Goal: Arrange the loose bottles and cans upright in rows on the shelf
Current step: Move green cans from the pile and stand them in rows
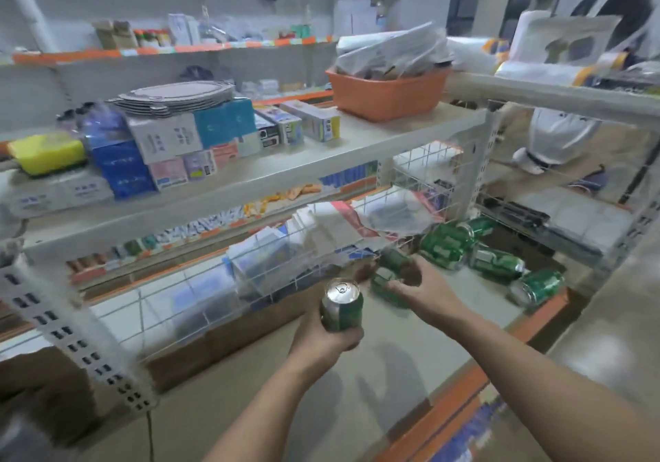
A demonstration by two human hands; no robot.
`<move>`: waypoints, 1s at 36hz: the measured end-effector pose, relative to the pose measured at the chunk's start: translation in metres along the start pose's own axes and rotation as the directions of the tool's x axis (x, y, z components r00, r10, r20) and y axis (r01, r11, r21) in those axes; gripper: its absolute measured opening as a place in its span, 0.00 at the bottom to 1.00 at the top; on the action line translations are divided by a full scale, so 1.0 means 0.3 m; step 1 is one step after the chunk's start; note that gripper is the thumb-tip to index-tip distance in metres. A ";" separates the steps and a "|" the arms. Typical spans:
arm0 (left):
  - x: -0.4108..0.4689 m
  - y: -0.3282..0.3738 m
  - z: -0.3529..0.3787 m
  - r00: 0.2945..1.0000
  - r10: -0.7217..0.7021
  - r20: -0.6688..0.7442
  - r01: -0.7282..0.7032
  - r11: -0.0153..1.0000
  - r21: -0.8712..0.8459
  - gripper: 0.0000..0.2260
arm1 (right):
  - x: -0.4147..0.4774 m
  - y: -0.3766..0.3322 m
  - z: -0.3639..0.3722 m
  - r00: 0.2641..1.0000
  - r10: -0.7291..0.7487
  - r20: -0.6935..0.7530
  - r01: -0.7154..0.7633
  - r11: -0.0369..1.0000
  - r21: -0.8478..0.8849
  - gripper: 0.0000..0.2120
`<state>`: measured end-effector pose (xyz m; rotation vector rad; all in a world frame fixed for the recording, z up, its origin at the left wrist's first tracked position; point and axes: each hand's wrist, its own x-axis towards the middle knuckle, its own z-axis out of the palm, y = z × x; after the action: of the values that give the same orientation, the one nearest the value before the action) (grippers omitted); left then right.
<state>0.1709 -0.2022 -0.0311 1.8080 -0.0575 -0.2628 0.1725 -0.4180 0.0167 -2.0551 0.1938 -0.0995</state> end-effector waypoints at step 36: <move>0.217 0.055 0.211 0.907 -0.166 -0.386 0.142 0.986 -0.089 0.26 | 0.269 0.544 -0.015 0.988 -0.023 0.153 0.015 0.998 0.054 0.30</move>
<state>0.2226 -0.2781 -0.0393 1.7768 0.3758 -0.0074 0.2357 -0.5118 -0.1259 -2.0024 0.0749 0.0423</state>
